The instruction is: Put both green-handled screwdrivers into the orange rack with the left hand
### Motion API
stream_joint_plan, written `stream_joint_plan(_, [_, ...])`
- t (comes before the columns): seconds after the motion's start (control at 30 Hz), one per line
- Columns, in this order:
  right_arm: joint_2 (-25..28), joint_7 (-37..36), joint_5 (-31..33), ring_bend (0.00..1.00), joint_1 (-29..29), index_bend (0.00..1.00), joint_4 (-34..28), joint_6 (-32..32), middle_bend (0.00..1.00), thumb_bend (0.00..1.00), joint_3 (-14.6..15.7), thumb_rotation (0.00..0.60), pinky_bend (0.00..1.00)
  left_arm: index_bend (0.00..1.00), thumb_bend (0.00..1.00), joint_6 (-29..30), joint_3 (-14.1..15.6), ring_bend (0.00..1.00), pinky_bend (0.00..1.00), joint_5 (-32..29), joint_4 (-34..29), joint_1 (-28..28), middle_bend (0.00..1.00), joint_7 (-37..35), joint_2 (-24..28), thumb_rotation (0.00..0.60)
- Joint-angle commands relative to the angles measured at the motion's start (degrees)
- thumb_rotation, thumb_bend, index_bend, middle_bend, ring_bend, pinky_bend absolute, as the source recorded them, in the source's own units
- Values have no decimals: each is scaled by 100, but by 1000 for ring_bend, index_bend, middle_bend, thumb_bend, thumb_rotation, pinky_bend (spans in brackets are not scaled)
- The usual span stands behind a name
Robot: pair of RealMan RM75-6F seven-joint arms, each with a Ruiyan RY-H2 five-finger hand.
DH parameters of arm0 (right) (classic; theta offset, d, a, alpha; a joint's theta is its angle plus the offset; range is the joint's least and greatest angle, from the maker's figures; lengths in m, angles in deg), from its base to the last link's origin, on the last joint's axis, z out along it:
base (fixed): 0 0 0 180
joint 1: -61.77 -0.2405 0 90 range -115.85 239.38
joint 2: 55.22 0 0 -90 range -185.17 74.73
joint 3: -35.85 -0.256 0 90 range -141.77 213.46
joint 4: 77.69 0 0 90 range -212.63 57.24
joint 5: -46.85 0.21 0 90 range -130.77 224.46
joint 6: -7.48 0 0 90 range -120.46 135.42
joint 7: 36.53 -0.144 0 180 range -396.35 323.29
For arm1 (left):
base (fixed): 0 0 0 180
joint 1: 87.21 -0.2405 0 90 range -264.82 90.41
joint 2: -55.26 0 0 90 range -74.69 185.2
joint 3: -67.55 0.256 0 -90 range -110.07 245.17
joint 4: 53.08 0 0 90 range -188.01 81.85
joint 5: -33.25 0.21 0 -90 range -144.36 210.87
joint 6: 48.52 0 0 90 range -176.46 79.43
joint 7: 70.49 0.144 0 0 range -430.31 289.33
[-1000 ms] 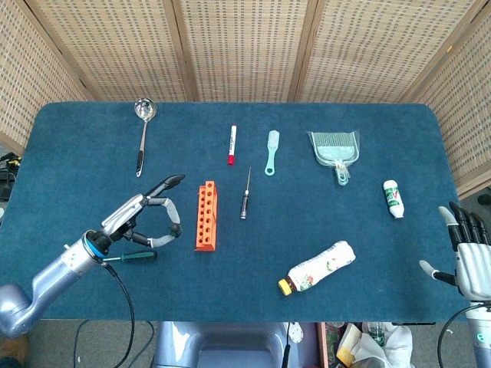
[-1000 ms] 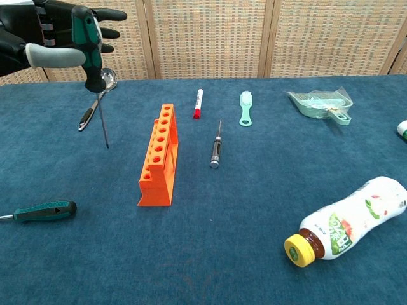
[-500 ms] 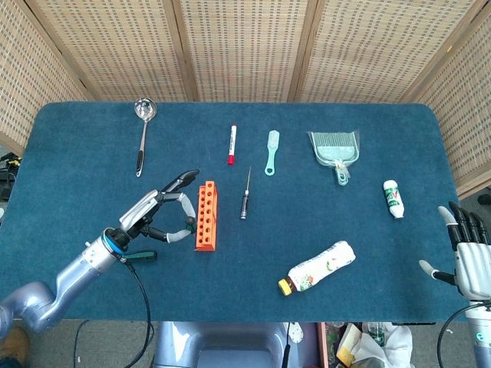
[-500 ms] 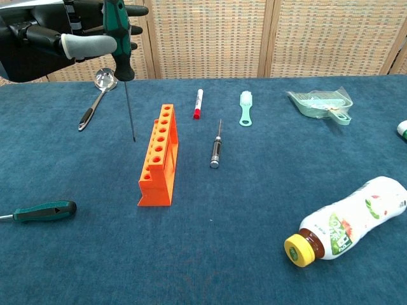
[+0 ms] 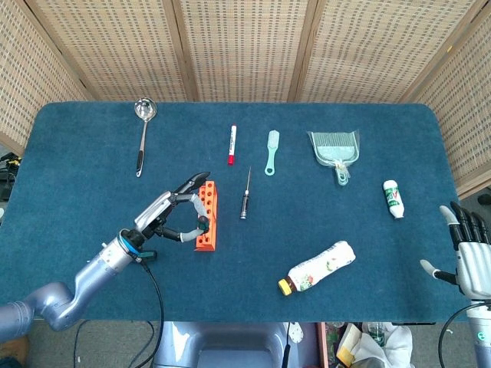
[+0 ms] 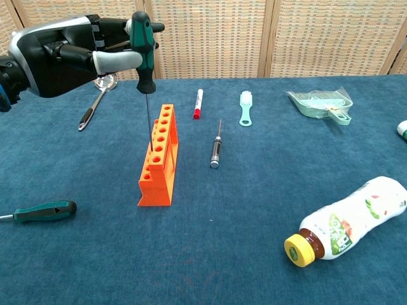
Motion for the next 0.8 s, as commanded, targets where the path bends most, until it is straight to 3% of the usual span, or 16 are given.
stream_joint_plan(0.03, [5, -10, 3, 0, 0, 0, 1, 0, 0, 0, -3, 600, 0, 629, 392, -28, 6, 0, 0, -52, 46, 30, 0, 5, -65, 600])
stream_joint_plan(0.8, [6, 7, -6, 0, -6, 0, -3, 22, 0, 0, 17, 600, 0, 628, 394, -239, 84, 0, 0, -264, 294, 171, 0, 25, -304, 600])
